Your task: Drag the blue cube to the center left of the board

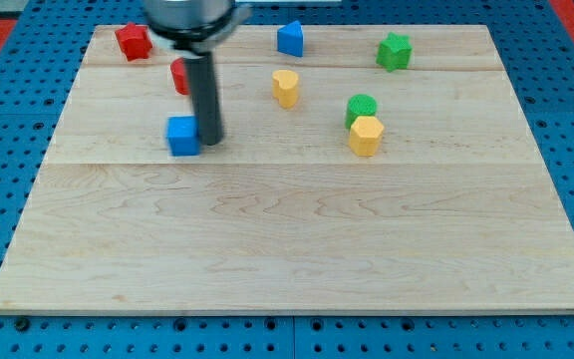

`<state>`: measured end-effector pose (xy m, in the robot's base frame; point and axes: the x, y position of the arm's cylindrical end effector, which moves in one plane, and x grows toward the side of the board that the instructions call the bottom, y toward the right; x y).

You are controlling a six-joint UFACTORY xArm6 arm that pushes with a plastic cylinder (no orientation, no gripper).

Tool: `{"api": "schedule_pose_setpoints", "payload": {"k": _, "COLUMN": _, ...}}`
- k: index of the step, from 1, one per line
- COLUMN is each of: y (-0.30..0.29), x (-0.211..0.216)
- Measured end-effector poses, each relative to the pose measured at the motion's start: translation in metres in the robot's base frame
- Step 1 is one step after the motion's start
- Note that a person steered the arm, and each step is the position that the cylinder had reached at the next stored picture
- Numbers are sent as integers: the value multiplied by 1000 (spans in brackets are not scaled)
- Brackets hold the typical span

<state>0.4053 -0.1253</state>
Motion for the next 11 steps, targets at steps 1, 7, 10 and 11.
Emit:
{"api": "schedule_pose_setpoints", "payload": {"k": 1, "y": -65, "x": -9}}
{"api": "schedule_pose_setpoints", "payload": {"k": 7, "y": -11, "x": -27}}
{"api": "schedule_pose_setpoints", "payload": {"k": 10, "y": 117, "x": 14}}
{"api": "schedule_pose_setpoints", "payload": {"k": 11, "y": 186, "x": 22}}
